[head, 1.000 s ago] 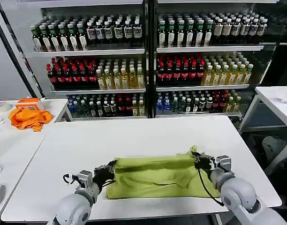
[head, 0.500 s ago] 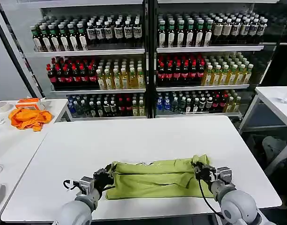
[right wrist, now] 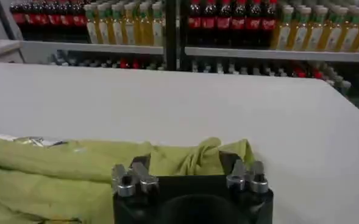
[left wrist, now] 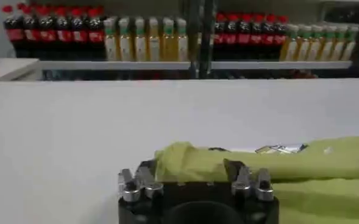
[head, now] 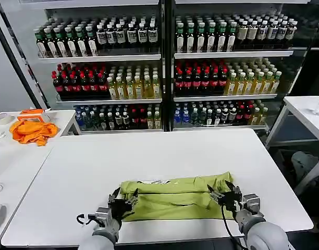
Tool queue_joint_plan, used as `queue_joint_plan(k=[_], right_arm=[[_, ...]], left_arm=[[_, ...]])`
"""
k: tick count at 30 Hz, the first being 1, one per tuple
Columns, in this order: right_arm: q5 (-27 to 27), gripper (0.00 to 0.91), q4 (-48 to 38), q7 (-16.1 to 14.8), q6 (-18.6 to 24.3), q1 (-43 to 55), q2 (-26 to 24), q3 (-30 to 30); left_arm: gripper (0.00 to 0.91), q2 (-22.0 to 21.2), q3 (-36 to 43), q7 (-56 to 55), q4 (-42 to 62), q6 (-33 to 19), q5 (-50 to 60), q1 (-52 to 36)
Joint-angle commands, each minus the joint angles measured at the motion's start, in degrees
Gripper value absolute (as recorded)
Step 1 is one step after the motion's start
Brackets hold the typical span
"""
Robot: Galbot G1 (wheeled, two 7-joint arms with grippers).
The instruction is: Fold and organize the clothes.
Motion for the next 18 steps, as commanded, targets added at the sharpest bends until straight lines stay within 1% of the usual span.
queue_joint_plan(k=[1, 2, 3, 4, 6, 14, 18], right_arm=[[-1.5, 0.907, 0.85, -0.08, 0.39, -2.01, 0.29, 0.51], [-1.5, 0.907, 0.84, -0.08, 0.4, -1.96, 0.29, 0.49], [-1.5, 0.907, 0.78, -0.05, 0.43, -1.88, 0.28, 0.43], [-1.51, 0.907, 0.75, -0.03, 0.44, -1.84, 0.31, 0.41], [-1.51, 0.907, 0.75, -0.03, 0.45, -1.85, 0.32, 0.4], [-1.73, 0.907, 0.96, 0.03, 0.52, -2.24, 0.57, 0.36], [-1.8, 0.907, 1.17, 0.08, 0.53, -2.34, 0.73, 0.48]], left_arm=[[0.836, -5.71, 0.84, -2.8, 2.73, -2.13, 4.36, 1.38], [0.615, -5.73, 0.94, -2.87, 2.8, -2.44, 4.59, 1.49], [0.222, -5.78, 1.01, -2.91, 2.88, -2.71, 4.68, 1.62], [0.06, -5.81, 1.05, -2.9, 2.96, -2.93, 4.8, 1.76], [0.02, -5.99, 0.99, -2.85, 3.12, -3.08, 4.96, 1.97], [0.02, -6.71, 0.49, -2.76, 3.41, -3.99, 4.19, 2.12], [0.02, -6.72, 0.03, -2.29, 2.87, -4.25, 2.01, 2.62]])
